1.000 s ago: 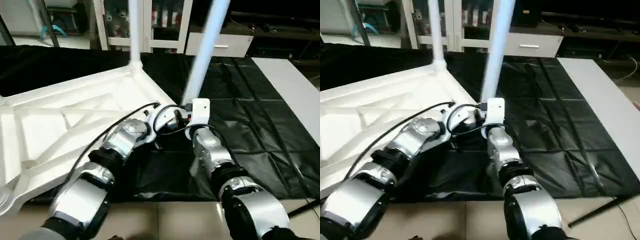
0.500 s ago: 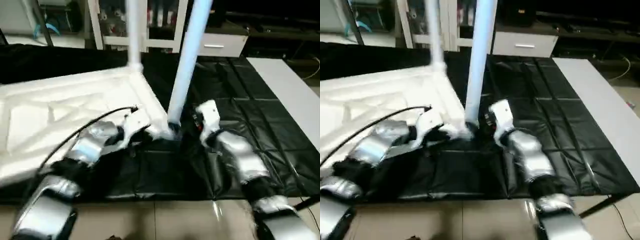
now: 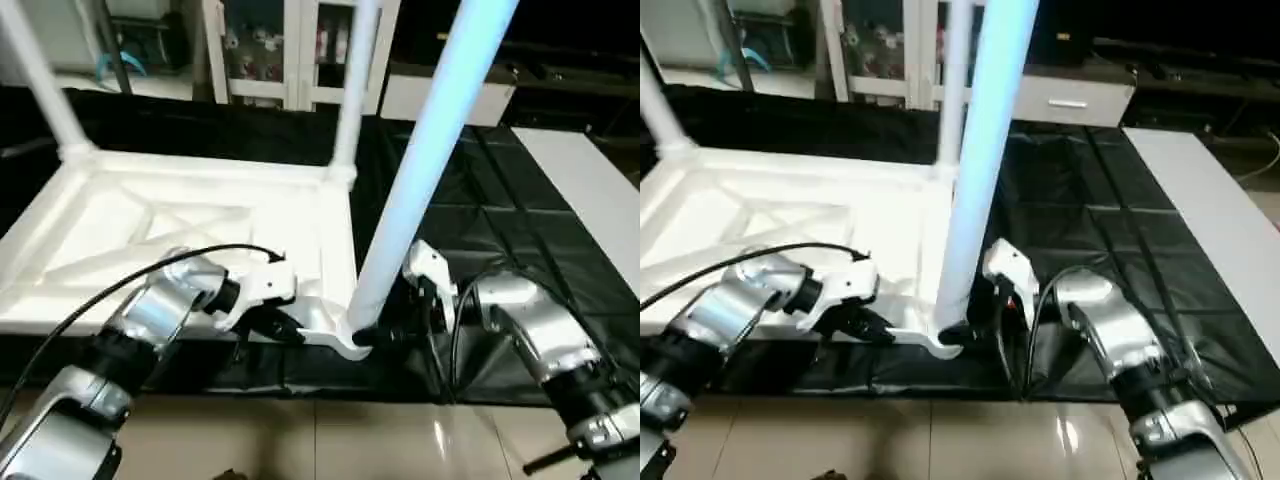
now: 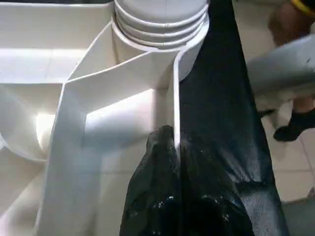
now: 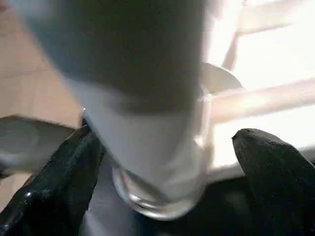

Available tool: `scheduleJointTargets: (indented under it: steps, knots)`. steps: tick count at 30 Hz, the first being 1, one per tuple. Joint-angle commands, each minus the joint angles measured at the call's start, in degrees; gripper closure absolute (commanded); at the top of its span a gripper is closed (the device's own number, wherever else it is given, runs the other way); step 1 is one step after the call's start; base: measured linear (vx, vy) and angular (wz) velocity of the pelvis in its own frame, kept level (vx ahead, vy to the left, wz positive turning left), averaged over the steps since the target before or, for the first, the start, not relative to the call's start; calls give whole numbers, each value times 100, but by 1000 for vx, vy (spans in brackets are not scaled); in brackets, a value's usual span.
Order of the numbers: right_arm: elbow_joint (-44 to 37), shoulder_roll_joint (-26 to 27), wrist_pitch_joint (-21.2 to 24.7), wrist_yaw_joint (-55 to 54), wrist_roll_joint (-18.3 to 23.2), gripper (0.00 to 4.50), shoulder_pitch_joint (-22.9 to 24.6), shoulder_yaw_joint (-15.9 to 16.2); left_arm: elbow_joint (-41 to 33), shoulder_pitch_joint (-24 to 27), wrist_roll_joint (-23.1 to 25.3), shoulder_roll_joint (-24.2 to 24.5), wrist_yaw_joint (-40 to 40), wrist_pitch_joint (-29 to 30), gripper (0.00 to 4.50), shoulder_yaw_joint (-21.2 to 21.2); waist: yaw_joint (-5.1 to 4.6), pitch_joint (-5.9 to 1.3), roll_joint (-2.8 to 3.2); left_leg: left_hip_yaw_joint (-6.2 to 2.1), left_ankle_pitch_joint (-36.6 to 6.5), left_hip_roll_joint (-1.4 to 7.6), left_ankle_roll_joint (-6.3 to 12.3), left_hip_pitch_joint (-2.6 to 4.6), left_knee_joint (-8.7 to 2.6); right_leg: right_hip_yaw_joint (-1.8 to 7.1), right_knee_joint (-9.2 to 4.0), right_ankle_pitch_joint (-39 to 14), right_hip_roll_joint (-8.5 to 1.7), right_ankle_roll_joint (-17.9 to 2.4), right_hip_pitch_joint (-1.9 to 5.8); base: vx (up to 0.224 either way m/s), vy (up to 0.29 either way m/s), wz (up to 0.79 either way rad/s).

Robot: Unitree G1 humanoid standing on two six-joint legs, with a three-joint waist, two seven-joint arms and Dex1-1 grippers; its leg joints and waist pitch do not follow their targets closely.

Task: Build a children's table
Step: Rotate leg to tighten

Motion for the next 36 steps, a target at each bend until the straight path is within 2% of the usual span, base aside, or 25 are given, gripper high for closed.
scheduleJointTargets:
  steps: [1, 3, 5, 7, 9, 11, 14, 17, 18, 20, 22, 23, 24, 31, 36]
  knots:
    - [-46, -72, 38, 165, -55, 6, -47, 113, 171, 154, 310, 21, -169, 98, 450, -409, -14, -284, 34, 0, -2003, 119, -25, 41, -441, 194, -426, -2122, -221, -1055, 179, 0, 0, 0]
    - [54, -42, -21, 200, -170, 6, -93, 187, 126, 164, 302, 35, -162, 114, 450, -392, -18, -301, 27, -10, -1922, 118, -45, 28, -442, 187, -405, -1968, -215, -1080, 194, 0, 0, 0]
    - [185, 14, -42, 342, -270, 6, -171, 279, 124, 166, 303, 50, -138, 127, 450, -382, -24, -306, -15, -2, -1831, 112, -27, 16, -434, 184, -392, -1849, -211, -1111, 203, 0, 0, 0]
    - [318, 74, -82, 358, -332, 6, -226, 316, 169, 157, 315, 67, -98, 105, 450, -396, -31, -316, 17, 1, -1746, 113, -8, 16, -426, 180, -368, -1690, -207, -1190, 203, 0, 0, 0]
    - [447, 108, -154, 318, -402, 33, -296, 328, 181, 136, 328, 76, -74, 114, 450, -405, -29, -313, 1, 5, -1719, 109, -3, 12, -423, 179, -365, -1687, -205, -1193, 209, 0, 0, 0]
    - [534, 136, -192, 313, -384, 41, -369, 330, 205, 110, 343, 52, -69, 115, 450, -385, -25, -310, 8, 3, -1759, 111, -16, 17, -423, 178, -375, -1786, -216, -1181, 205, 0, 0, 0]
    - [619, 180, -234, 293, -376, 81, -425, 334, 196, 111, 352, 47, -52, 118, 450, -374, -28, -306, 6, -4, -1838, 111, -27, 21, -429, 175, -388, -1920, -215, -1137, 203, 0, 0, 0]
    - [631, 210, -250, 295, -401, 91, -406, 324, 171, 145, 350, 39, -21, 137, 450, -370, -30, -302, 3, -8, -1869, 109, -30, 19, -429, 176, -395, -1996, -216, -1111, 199, 0, 0, 0]
    - [671, 237, -291, 317, -443, 107, -398, 324, 163, 164, 344, 38, -11, 144, 450, -372, -30, -302, -6, -11, -1885, 111, -31, 20, -428, 178, -398, -2084, -222, -1083, 196, 0, 0, 0]
    - [743, 274, -338, 319, -480, 125, -407, 321, 212, 160, 360, 37, 6, 108, 450, -380, -35, -303, 30, -15, -1897, 111, -48, 24, -432, 180, -397, -2028, -214, -1097, 190, 0, 0, 0]
    - [759, 279, -348, 317, -486, 128, -413, 321, 222, 157, 364, 35, 11, 104, 450, -381, -40, -310, 15, -12, -1893, 110, -54, 30, -428, 177, -388, -1941, -204, -1126, 194, 0, 0, 0]
    - [786, 289, -364, 313, -497, 149, -423, 320, 239, 151, 372, 33, 20, 97, 450, -383, -39, -310, 27, -11, -1881, 111, -54, 29, -429, 179, -383, -1900, -204, -1139, 194, 0, 0, 0]
    - [825, 293, -397, 326, -514, 160, -439, 325, 236, 150, 380, 27, 22, 106, 450, -393, -42, -313, 1, -8, -1848, 107, -37, 18, -426, 175, -375, -1836, -200, -1158, 206, 0, 0, 0]
    - [917, 303, -530, 380, -633, 181, -454, 387, 95, 276, 321, 41, 28, 210, 450, -370, -54, -298, -7, -18, -1954, 116, -41, 23, -434, 177, -400, -2136, -216, -1085, 187, 0, 0, 0]
    - [913, 308, -495, 430, -616, 183, -441, 370, 104, 336, 304, 44, 64, 223, 450, -344, -67, -313, -15, -11, -1839, 112, -13, 15, -429, 177, -375, -1874, -195, -1132, 199, 0, 0, 0]
